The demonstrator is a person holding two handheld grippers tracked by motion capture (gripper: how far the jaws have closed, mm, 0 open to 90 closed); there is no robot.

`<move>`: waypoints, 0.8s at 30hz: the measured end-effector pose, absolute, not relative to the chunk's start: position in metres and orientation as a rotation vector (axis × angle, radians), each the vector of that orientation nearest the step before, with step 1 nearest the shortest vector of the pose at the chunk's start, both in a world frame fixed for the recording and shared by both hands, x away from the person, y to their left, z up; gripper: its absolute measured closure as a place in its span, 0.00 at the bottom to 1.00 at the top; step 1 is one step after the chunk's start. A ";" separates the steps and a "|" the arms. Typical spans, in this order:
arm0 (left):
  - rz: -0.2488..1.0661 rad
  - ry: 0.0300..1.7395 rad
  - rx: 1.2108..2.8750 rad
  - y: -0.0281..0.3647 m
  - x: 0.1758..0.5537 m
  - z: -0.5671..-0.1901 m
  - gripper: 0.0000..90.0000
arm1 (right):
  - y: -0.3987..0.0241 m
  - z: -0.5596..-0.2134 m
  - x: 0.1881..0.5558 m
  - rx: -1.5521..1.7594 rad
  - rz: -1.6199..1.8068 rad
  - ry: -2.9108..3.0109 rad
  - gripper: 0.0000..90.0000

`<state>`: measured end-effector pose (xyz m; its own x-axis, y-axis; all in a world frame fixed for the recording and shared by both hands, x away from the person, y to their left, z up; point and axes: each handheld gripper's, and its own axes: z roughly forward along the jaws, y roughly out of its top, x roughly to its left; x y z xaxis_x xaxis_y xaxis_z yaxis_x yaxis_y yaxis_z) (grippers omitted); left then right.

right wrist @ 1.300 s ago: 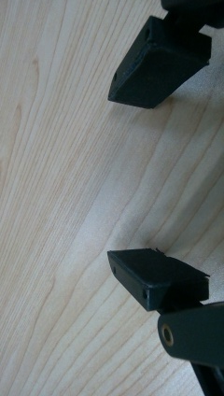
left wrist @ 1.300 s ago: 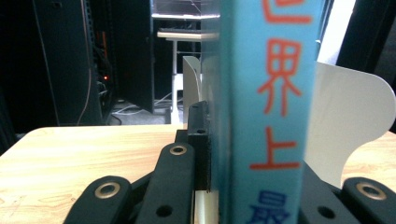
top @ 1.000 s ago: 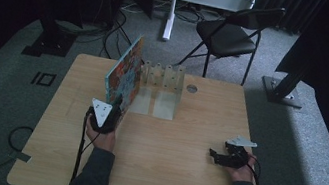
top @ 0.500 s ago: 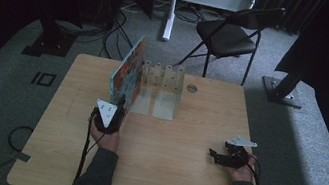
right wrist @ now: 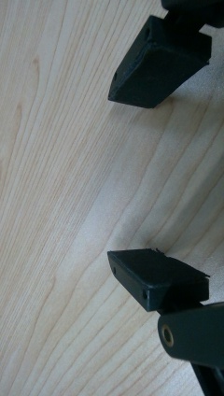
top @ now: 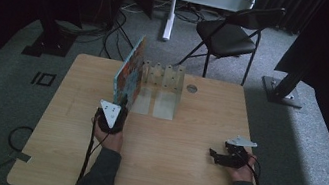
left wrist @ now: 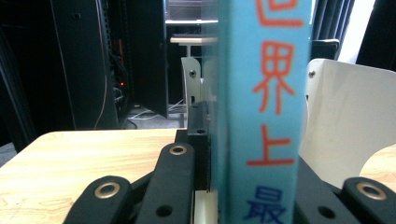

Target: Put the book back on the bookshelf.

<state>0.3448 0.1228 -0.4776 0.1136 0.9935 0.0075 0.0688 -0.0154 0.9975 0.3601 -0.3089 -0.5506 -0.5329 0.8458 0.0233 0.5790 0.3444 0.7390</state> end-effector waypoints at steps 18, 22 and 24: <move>1.145 1.170 1.309 0.112 0.344 -0.482 0.90 | -0.309 -0.551 0.360 1.257 1.012 2.250 0.22; 1.159 1.166 1.315 0.110 0.344 -0.483 0.90 | -0.309 -0.551 0.360 1.258 1.013 2.249 0.22; 1.165 1.168 1.313 0.109 0.344 -0.484 0.90 | -0.309 -0.551 0.360 1.257 1.013 2.250 0.22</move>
<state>0.3438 0.1094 -0.4837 0.0746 0.9962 0.0443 0.0472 -0.0479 0.9977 0.3602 -0.3091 -0.5506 -0.5333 0.8455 0.0250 0.5793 0.3436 0.7392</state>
